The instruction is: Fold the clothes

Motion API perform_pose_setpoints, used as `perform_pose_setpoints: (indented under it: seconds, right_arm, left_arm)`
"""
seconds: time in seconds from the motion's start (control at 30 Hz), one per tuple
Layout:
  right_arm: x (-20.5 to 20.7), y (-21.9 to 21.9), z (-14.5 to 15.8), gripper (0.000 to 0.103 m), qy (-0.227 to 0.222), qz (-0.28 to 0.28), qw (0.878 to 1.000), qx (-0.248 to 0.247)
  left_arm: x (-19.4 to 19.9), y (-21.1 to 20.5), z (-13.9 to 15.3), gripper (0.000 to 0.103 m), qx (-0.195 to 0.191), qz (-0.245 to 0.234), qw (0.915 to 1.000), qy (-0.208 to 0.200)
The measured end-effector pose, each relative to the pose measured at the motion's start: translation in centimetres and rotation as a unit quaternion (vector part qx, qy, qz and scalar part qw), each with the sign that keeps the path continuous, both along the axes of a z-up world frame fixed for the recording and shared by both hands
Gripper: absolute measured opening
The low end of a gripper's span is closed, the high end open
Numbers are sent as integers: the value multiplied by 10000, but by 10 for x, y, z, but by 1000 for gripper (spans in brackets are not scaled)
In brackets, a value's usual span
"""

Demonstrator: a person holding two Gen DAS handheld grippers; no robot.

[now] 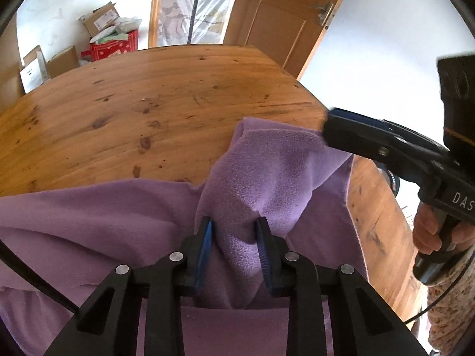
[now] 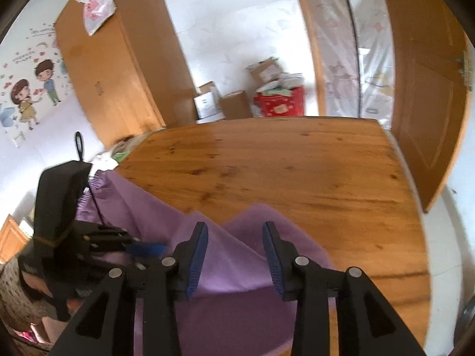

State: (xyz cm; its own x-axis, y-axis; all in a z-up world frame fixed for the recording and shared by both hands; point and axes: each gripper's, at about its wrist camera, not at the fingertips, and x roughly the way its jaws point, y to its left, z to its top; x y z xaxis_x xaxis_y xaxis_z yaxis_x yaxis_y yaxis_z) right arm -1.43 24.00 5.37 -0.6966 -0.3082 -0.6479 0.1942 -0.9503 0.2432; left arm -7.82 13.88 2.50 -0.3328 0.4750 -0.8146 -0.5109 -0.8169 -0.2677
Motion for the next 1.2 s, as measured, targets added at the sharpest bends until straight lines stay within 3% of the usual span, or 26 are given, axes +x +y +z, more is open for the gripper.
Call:
perform_pose_setpoints:
  seconds: [0.23, 0.43, 0.63, 0.77, 0.97, 1.07, 1.2]
  right_arm:
    - [17, 35, -28, 44, -301, -653, 9971, 231]
    - [23, 45, -38, 46, -313, -634, 9971, 290]
    - [20, 54, -29, 46, -185, -817, 9965, 31]
    - [11, 52, -20, 46, -46, -607, 9977, -293]
    - [-5, 18, -29, 44, -477, 490, 9956, -642]
    - [4, -2, -34, 40, -610, 953, 9921, -541]
    - [16, -16, -40, 34, -690, 1138, 9903, -396]
  left_arm:
    - [1, -8, 5, 16, 357, 32, 9994, -28]
    - [2, -4, 8, 15, 415, 29, 9991, 61]
    - [14, -8, 14, 15, 501, -78, 9986, 172]
    - [32, 0, 18, 14, 338, -372, 9980, 384]
    - [48, 2, 20, 9, 221, -566, 9970, 485]
    - [53, -4, 20, 8, 266, -594, 9969, 437]
    - [58, -10, 21, 8, 306, -541, 9974, 376]
